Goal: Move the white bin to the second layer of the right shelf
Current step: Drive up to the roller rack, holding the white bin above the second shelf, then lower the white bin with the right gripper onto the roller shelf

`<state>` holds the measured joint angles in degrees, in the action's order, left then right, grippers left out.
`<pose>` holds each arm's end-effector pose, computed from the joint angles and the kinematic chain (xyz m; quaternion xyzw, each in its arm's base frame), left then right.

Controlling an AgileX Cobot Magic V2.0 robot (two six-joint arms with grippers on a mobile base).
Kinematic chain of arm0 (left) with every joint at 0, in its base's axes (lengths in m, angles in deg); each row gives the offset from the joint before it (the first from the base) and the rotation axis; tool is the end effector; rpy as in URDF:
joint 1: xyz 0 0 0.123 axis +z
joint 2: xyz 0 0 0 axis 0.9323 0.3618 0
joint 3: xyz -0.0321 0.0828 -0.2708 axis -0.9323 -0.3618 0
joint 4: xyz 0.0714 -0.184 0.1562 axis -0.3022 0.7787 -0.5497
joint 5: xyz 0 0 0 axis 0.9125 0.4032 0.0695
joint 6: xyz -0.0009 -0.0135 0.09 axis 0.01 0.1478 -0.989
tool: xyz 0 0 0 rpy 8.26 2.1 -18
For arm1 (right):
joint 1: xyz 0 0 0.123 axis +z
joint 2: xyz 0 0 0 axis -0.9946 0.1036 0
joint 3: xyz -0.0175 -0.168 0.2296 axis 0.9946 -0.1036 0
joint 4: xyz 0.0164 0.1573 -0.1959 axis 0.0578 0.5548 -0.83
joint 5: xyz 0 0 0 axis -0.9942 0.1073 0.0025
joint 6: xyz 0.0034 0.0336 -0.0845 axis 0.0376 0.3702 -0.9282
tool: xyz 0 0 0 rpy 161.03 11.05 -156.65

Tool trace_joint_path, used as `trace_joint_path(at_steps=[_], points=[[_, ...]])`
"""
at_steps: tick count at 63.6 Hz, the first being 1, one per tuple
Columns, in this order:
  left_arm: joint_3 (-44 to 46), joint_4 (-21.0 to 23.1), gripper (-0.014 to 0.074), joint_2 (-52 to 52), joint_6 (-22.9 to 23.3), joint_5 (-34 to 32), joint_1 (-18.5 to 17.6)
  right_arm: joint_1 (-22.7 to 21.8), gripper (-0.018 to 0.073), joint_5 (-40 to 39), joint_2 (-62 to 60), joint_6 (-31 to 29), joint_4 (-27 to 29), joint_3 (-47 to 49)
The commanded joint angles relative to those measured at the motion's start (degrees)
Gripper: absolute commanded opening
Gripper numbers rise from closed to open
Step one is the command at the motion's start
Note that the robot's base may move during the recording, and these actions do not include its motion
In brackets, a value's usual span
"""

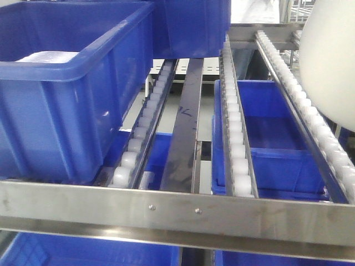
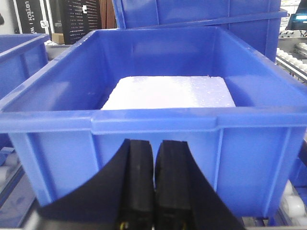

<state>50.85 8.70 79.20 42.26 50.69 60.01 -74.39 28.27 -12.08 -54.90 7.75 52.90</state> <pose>0.0554 -0.0087 0.2085 0.0626 0.6834 -0.0465 0.7259 0.1058 0.0263 0.3256 -0.0209 0.8702 0.1219 0.4769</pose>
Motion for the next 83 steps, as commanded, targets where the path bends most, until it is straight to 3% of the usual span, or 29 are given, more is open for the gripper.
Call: trace_joint_path(at_steps=[1,83], points=[[-1.9,0.3,0.0085,-1.0,0.4,-5.2,-0.2,-0.1,0.0056,-5.1,-0.1,-0.1,0.7,1.9],[-1.9,0.3,0.0085,-1.0,0.4,-5.2,-0.2,-0.1,0.0056,-5.1,-0.1,-0.1,0.7,1.9]])
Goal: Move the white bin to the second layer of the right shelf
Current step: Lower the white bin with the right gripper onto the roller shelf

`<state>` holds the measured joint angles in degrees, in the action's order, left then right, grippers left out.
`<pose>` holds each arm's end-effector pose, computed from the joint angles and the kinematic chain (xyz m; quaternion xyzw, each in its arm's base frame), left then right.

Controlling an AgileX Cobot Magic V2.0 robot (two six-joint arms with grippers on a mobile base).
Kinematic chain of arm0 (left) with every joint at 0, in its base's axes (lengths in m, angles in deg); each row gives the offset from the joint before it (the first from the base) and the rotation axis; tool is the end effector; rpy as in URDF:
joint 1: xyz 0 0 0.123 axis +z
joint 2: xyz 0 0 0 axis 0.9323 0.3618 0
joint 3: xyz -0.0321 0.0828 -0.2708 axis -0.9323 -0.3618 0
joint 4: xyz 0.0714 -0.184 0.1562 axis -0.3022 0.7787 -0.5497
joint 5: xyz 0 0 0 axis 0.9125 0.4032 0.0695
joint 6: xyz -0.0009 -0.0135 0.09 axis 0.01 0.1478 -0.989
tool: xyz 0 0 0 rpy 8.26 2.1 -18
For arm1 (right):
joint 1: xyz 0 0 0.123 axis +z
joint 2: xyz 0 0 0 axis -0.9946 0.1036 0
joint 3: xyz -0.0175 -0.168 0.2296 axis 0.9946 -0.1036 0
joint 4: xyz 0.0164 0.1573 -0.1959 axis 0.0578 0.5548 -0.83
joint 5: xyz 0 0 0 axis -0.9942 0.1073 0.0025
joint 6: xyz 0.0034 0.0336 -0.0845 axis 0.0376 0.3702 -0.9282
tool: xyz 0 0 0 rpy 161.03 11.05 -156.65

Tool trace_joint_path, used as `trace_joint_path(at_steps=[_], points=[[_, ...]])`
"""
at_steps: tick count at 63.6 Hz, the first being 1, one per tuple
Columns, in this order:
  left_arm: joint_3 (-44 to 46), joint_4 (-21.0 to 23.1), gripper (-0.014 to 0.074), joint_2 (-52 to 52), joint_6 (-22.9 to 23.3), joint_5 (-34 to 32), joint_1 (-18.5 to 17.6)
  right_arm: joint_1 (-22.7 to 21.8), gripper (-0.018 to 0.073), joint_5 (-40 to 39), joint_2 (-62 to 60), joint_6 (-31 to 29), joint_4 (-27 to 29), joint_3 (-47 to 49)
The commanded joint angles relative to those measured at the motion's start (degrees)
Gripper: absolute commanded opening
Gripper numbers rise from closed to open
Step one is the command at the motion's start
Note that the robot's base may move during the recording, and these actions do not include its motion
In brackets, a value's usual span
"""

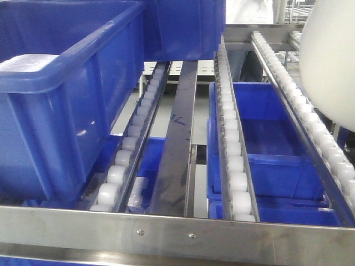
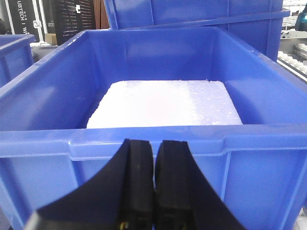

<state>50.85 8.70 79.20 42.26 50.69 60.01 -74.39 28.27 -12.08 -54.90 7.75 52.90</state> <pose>0.0554 -0.0087 0.2085 0.0626 0.6834 -0.0465 0.7259 0.1058 0.0263 0.3256 -0.0209 0.8702 0.1219 0.4769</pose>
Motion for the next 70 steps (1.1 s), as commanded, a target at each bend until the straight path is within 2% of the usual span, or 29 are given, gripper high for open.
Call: trace_joint_path(at_steps=[1,57,70], points=[[-1.9,0.3,0.0085,-1.0,0.4,-5.2,-0.2,-0.1,0.0056,-5.1,-0.1,-0.1,0.7,1.9],[-1.9,0.3,0.0085,-1.0,0.4,-5.2,-0.2,-0.1,0.0056,-6.7,0.0,-0.1,1.6,2.0],[-1.9,0.3,0.0085,-1.0,0.4,-5.2,-0.2,-0.1,0.0056,-8.9,7.0,-0.1,1.6,3.1]])
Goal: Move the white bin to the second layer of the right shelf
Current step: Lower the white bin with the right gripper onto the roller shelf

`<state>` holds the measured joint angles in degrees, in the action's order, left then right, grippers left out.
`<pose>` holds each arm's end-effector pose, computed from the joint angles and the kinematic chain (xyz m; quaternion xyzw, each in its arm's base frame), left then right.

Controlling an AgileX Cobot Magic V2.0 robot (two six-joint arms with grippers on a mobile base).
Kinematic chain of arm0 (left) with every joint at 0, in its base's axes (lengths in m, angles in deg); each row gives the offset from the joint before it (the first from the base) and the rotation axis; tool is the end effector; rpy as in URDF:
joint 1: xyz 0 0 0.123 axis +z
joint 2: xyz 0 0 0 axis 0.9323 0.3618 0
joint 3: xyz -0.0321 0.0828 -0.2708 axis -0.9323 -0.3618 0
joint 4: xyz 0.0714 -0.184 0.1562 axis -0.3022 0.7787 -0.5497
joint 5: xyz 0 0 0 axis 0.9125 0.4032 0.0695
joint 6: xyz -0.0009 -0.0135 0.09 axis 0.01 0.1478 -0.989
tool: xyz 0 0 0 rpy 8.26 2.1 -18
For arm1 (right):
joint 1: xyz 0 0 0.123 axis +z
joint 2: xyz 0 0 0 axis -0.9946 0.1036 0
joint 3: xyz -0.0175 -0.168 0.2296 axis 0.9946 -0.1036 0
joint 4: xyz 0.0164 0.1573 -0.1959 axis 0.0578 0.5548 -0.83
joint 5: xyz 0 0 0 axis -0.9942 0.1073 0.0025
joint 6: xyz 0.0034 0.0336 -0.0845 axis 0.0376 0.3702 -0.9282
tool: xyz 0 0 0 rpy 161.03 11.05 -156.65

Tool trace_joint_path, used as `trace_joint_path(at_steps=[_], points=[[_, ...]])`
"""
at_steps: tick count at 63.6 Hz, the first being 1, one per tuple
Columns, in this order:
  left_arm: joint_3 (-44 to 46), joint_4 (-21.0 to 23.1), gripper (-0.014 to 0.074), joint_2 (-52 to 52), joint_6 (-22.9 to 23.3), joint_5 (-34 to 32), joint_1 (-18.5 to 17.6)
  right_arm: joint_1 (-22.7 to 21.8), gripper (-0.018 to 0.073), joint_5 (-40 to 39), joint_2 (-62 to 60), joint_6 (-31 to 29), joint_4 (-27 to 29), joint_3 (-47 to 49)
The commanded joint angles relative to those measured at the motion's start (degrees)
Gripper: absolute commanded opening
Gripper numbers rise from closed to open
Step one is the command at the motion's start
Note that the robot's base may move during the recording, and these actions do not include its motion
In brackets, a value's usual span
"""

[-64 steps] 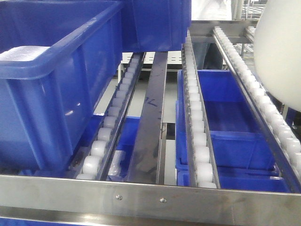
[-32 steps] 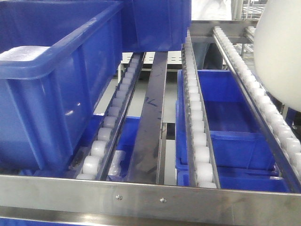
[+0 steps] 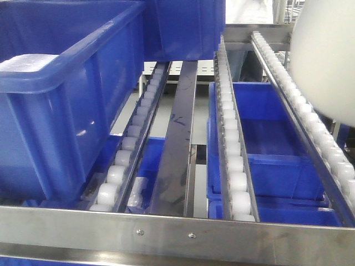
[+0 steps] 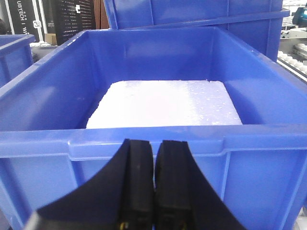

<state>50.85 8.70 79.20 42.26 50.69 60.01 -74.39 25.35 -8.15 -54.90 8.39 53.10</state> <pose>0.0554 -0.0087 0.2085 0.0626 0.6834 -0.0465 0.7259 0.1217 0.0292 0.3227 -0.0151 0.8736 0.1247 0.4702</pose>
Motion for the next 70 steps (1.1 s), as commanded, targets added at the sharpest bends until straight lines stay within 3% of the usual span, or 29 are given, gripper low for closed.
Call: trace_joint_path(at_steps=[1,27,53,70], points=[[-1.9,0.3,0.0085,-1.0,0.4,-5.2,-0.2,-0.1,0.0056,-6.0,4.1,-0.1,1.0,3.1],[-1.9,0.3,0.0085,-1.0,0.4,-5.2,-0.2,-0.1,0.0056,-7.5,25.7,-0.1,0.7,10.7],[-1.9,0.3,0.0085,-1.0,0.4,-5.2,-0.2,-0.1,0.0056,-7.6,27.6,-0.1,-0.8,8.4],[-1.9,0.3,0.0085,-1.0,0.4,-5.2,-0.2,-0.1,0.0056,-12.6,27.7,-0.1,-1.0,3.9]])
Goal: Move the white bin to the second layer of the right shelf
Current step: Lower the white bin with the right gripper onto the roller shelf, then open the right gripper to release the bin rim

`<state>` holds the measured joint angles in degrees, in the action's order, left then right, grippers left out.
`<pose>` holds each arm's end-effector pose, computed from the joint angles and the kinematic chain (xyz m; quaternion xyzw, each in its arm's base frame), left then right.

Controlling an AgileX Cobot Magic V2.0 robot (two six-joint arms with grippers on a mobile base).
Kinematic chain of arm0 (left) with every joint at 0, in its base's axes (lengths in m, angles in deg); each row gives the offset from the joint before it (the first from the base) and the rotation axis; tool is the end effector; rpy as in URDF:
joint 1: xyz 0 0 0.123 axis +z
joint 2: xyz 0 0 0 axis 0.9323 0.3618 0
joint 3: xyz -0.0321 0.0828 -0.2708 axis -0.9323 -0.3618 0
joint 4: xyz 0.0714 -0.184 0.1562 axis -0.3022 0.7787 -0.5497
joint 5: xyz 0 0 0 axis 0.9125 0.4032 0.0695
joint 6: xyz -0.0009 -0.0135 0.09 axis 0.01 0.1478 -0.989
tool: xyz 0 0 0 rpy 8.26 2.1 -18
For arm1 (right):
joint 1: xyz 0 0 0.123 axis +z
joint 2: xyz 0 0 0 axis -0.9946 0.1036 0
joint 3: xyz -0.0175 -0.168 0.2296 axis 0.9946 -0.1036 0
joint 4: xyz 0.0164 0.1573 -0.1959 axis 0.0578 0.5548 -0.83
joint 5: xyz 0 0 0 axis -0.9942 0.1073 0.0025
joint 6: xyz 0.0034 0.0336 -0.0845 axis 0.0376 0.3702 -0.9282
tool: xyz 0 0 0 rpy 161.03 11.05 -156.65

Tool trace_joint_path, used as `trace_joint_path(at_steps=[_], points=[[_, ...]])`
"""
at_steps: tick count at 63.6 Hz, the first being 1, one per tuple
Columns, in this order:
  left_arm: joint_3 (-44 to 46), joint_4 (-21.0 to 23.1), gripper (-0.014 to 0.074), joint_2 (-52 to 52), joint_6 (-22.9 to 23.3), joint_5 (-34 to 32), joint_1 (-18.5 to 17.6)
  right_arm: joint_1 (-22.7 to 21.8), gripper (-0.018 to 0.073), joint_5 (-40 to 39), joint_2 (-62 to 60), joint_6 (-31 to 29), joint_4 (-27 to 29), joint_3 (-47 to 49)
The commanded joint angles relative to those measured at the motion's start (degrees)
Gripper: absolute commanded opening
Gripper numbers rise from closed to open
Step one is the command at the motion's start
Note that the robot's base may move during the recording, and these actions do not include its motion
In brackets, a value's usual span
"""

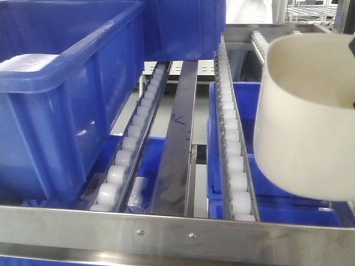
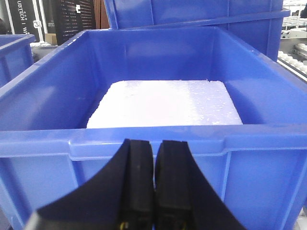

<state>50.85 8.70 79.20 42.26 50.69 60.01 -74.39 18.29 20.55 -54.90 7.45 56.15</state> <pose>0.0554 -0.0087 0.2085 0.0626 0.6834 -0.0465 0.7259 0.2184 0.0435 0.2598 -0.0056 0.9410 0.0901 0.3261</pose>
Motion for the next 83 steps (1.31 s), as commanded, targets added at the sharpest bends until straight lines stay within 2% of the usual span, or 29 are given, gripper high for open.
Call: trace_joint_path(at_steps=[1,83], points=[[-1.9,0.3,0.0085,-1.0,0.4,-5.2,-0.2,-0.1,0.0056,-5.7,-1.0,-0.1,-0.1,0.8],[-1.9,0.3,0.0085,-1.0,0.4,-5.2,-0.2,-0.1,0.0056,-8.0,7.2,-0.1,-0.7,-1.3]])
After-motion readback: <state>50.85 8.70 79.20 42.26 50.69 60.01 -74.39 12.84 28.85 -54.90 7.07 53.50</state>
